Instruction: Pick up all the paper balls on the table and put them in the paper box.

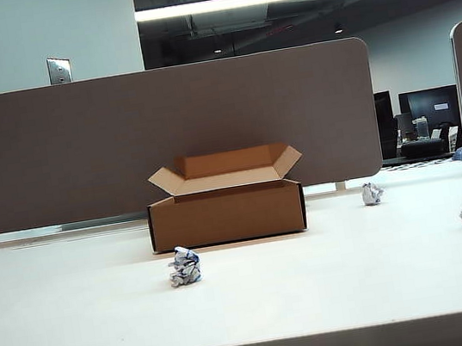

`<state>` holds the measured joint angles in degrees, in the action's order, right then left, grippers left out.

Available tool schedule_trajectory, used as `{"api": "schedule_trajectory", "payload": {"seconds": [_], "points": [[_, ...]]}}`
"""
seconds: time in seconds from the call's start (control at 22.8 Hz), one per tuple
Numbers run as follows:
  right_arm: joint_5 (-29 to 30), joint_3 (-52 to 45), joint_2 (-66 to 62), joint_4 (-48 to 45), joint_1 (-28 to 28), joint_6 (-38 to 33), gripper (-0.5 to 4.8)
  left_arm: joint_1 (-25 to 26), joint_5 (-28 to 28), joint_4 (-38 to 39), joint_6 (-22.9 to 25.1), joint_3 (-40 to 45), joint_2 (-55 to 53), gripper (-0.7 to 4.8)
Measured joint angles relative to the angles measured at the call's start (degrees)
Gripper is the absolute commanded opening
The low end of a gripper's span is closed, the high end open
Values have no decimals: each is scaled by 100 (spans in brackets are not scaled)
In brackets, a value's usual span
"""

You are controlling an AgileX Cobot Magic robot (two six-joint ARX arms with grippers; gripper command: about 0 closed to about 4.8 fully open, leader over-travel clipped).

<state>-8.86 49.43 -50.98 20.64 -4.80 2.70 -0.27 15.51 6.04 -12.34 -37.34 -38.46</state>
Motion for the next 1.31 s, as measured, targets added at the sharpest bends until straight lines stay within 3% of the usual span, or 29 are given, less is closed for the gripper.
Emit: {"api": "schedule_trajectory", "payload": {"seconds": [0.22,0.26,0.35,0.39,0.53,0.61,0.66,0.79,1.14,1.31], "points": [[1080,424,-966,72,-2,0,2,-623,446,-61,365,-369,-1060,-5],[1202,459,-1128,87,-4,-2,24,-809,562,-26,546,-446,-1246,-5],[1217,566,-1515,85,-2,0,140,-1344,590,-22,960,-625,-1681,-2],[1217,570,-1650,66,-2,-2,178,-1574,518,-15,1123,-669,-1821,30],[1056,566,-2055,87,0,-7,184,-1908,328,273,1606,-822,-2229,115],[861,568,-2326,85,4,-175,295,-2065,227,490,1759,-999,-2625,160],[807,568,-2444,87,-2,-245,318,-2109,240,608,1794,-1062,-2798,171],[758,566,-2872,140,2,-332,318,-2100,245,1043,1996,-1239,-3392,186],[739,568,-3510,61,2,-387,320,-2288,411,1051,2100,-1366,-4199,191],[732,564,-3674,83,0,-586,320,-2514,492,1047,2157,-1366,-4365,248]]}}
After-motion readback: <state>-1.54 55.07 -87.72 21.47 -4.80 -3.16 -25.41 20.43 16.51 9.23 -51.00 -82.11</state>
